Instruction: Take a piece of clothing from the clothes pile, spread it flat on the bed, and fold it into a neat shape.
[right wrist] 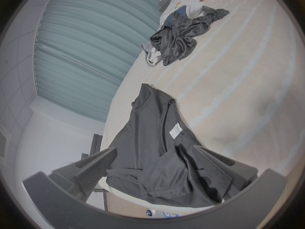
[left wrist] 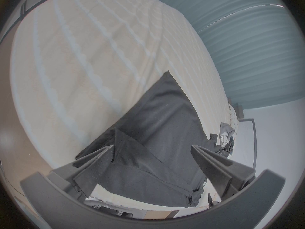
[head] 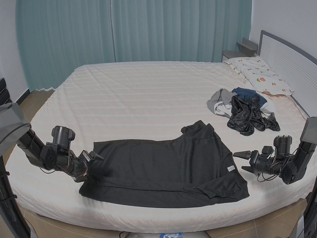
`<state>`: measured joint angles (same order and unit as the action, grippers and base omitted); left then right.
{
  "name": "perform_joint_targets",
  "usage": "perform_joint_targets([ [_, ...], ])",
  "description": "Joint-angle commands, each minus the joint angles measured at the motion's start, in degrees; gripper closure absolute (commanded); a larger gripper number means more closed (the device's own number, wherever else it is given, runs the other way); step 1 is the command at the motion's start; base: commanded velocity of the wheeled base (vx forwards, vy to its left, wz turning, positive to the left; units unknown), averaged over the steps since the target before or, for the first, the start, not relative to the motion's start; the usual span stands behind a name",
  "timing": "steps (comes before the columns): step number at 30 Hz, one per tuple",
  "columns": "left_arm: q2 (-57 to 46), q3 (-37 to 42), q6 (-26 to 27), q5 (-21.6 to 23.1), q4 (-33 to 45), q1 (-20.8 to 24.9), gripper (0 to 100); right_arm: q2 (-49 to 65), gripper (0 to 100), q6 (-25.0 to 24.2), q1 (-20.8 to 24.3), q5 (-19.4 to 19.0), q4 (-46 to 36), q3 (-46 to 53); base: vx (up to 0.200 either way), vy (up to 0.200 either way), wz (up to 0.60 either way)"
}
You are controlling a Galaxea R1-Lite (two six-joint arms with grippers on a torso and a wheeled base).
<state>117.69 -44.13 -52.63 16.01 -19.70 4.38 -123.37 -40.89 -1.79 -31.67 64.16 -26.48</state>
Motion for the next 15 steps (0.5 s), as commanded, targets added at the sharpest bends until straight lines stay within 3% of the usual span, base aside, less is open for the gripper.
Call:
perform_joint_targets([
  [1, 0.1, 1.2, 1.0, -0.4, 0.5, 2.3, 0, -0.3, 0, 0.0, 0.4, -0.1, 0.3, 0.4, 0.000, 0.000, 0.00],
  [6, 0.0, 2.3, 1.7, -4.9, 0.2, 4.1, 0, -1.0, 0, 0.1, 0.4, 0.0, 0.3, 0.5, 0.000, 0.000, 0.00],
  [10, -0.5, 1.9, 1.5, -10.2, -0.4, 3.9, 0, -1.2, 0, 0.4, 0.5, 0.0, 0.3, 0.5, 0.000, 0.000, 0.00],
  [15, -1.3, 1.9, 1.6, -13.6, -4.0, 2.3, 0, -1.2, 0, 0.4, 0.5, 0.0, 0.3, 0.6, 0.000, 0.000, 0.00],
])
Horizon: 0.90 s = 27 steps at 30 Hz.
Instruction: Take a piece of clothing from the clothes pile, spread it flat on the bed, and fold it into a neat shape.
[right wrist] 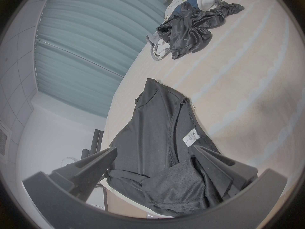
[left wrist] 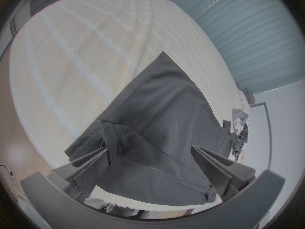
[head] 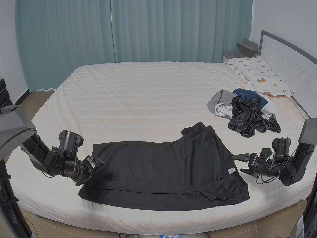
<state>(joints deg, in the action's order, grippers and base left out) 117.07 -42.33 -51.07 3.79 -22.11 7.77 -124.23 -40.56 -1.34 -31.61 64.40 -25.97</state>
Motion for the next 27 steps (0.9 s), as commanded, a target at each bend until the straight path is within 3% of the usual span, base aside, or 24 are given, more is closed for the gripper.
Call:
perform_joint_targets([
  [1, -0.5, 0.1, 0.0, -2.6, -2.8, -1.4, 0, -0.2, 0, 0.0, 0.0, 0.0, 0.0, 0.0, 0.000, 0.000, 0.00],
  [13, -7.3, 1.2, -0.3, -3.4, -3.2, -1.8, 0, -0.2, 0, 0.1, 0.0, -0.1, 0.0, 0.2, 0.000, 0.000, 0.00],
  [19, -6.8, 2.9, -0.6, -2.5, -2.7, 2.3, 0, -0.2, 0, 0.1, 0.1, 0.0, 0.0, 0.3, 0.000, 0.000, 0.00],
  [27, 2.6, 3.1, -2.9, -2.3, -3.4, 9.2, 0, -0.3, 0, 0.1, 0.8, 0.0, 0.0, 0.3, 0.000, 0.000, 0.00],
])
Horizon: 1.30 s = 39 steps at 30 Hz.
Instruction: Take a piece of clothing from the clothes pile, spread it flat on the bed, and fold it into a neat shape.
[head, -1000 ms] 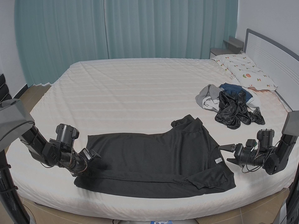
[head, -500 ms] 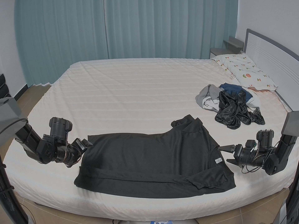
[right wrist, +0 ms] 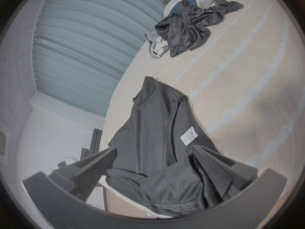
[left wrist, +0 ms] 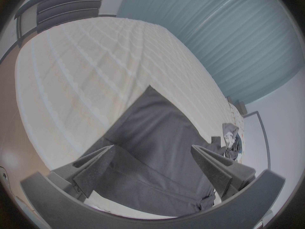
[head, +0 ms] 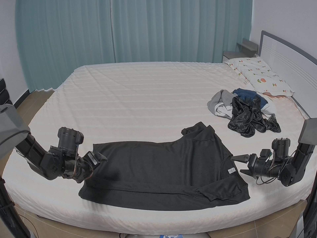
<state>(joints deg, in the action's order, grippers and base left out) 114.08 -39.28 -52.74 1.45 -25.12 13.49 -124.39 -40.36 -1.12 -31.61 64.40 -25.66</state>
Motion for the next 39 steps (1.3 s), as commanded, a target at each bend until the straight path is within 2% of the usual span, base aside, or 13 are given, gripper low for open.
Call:
perform_joint_targets([
  [1, 6.2, -0.2, -1.7, 0.0, -0.4, 4.2, 0, -0.1, 0, 0.0, 0.6, 0.0, 0.0, 0.1, 0.000, 0.000, 0.00],
  [7, 7.9, -0.9, -3.5, -0.3, -0.5, 5.9, 0, -0.1, 0, 0.0, 0.7, 0.0, -0.1, 0.1, 0.000, 0.000, 0.00],
  [18, 10.0, -2.3, -3.3, -0.9, -0.5, 6.7, 0, -0.8, 0, 0.1, 0.8, 0.1, -0.1, 0.0, 0.000, 0.000, 0.00],
  [24, 11.8, -5.3, -3.7, -4.2, -1.1, 6.4, 0, -0.8, 0, 0.1, 0.8, 0.1, 0.0, 0.0, 0.000, 0.000, 0.00],
  [29, 12.7, -5.7, -7.6, -5.8, -9.1, 5.2, 0, -0.9, 0, 0.1, 0.8, 0.1, 0.0, 0.0, 0.000, 0.000, 0.00],
  [33, 14.3, -5.4, -7.7, -8.6, -14.4, 3.6, 0, -0.9, 0, 0.3, 1.5, 0.1, 0.1, 0.0, 0.000, 0.000, 0.00],
  [39, 14.0, -4.2, -7.6, -9.9, -16.4, 2.4, 0, -0.7, 0, 0.3, 1.6, 0.1, 0.1, 0.1, 0.000, 0.000, 0.00],
])
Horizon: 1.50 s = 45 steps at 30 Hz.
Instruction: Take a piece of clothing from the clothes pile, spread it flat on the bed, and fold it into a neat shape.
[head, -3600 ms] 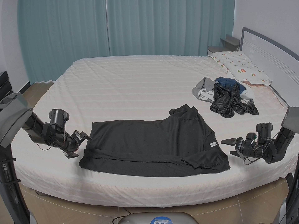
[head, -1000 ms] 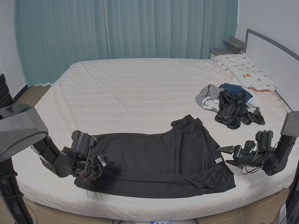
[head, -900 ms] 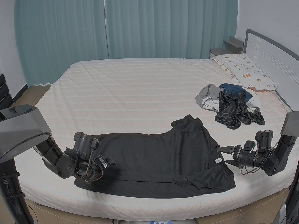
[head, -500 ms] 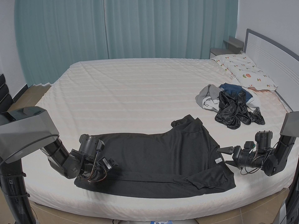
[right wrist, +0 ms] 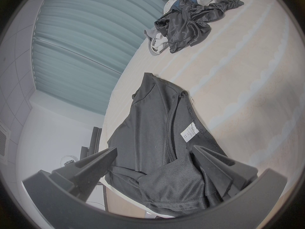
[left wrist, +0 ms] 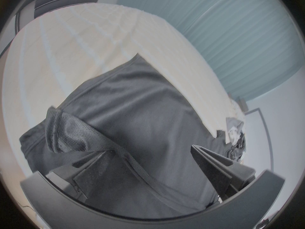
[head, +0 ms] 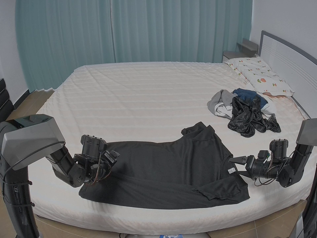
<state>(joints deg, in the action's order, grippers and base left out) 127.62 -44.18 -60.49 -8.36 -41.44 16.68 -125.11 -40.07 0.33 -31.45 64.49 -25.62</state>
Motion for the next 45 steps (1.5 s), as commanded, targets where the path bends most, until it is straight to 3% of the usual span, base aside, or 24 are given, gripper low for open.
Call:
perform_joint_targets([
  [1, 0.3, 0.7, 0.3, -0.1, -0.1, -0.9, 0, 0.0, 0, 0.0, 0.1, 0.0, 0.0, 0.0, 0.000, 0.000, 0.00],
  [6, -0.4, 0.8, 0.6, -0.1, 0.0, -1.6, 0, 0.1, 0, 0.0, 0.1, 0.0, 0.0, 0.1, 0.000, 0.000, 0.00],
  [12, -4.4, 1.2, 0.9, 0.2, 0.0, -4.4, 0, 2.8, 0, -0.7, 2.1, 3.8, 1.9, -0.7, 0.000, 0.000, 0.00],
  [17, -9.4, 3.1, 1.9, 2.5, 0.1, -6.2, 0, 3.4, 0, -0.8, 7.4, 8.7, -0.1, -3.7, 0.000, 0.000, 0.00],
  [18, -11.2, 3.9, 2.0, 4.6, 0.2, -6.8, 0, 3.0, 0, -0.8, 10.5, 11.6, -1.6, -4.9, 0.000, 0.000, 0.00],
  [20, -11.9, 4.4, 2.0, 5.6, 0.1, -7.3, 0, 2.9, 0, -0.8, 12.2, 12.6, -2.3, -5.5, 0.000, 0.000, 0.00],
  [21, -12.6, 5.3, 2.0, 8.8, 0.0, -7.7, 0, 2.9, 0, -0.9, 16.2, 14.9, -3.8, -6.5, 0.000, 0.000, 0.00],
  [25, -12.5, 6.6, 2.0, 14.6, 0.1, -8.7, 0, 3.1, 0, -1.9, 23.0, 17.7, -5.0, -6.9, 0.000, 0.000, 0.00],
  [29, -11.6, 6.6, 2.0, 16.8, 0.1, -9.6, 0, 2.3, 0, -1.8, 25.4, 19.5, -6.0, -7.3, 0.000, 0.000, 0.00],
  [33, -11.0, 6.4, 2.1, 17.1, 0.1, -10.8, 0, 2.3, 0, -1.2, 23.9, 19.9, -6.1, -7.7, 0.000, 0.000, 0.00],
  [38, -8.0, 5.8, 5.8, 18.2, -0.1, -13.1, 0, 1.7, 0, 6.0, 15.8, 18.5, -6.1, -6.4, 0.000, 0.000, 0.00],
  [41, -7.1, 5.8, 7.8, 19.2, -0.1, -14.0, 0, 1.4, 0, 9.0, 12.8, 16.5, -5.8, -4.5, 0.000, 0.000, 0.00],
  [43, -7.1, 5.8, 8.3, 21.3, -0.1, -15.0, 0, 1.4, 0, 14.4, 8.2, 12.4, -5.4, -2.2, 0.000, 0.000, 0.00],
  [44, -7.1, 5.8, 8.4, 21.5, -0.1, -15.2, 0, 1.3, 0, 14.7, 8.0, 12.2, -5.4, -2.1, 0.000, 0.000, 0.00],
  [45, -7.2, 5.9, 9.2, 23.7, -0.1, -16.1, 0, 1.0, 0, 18.4, 5.2, 9.0, -5.5, -1.3, 0.000, 0.000, 0.00],
])
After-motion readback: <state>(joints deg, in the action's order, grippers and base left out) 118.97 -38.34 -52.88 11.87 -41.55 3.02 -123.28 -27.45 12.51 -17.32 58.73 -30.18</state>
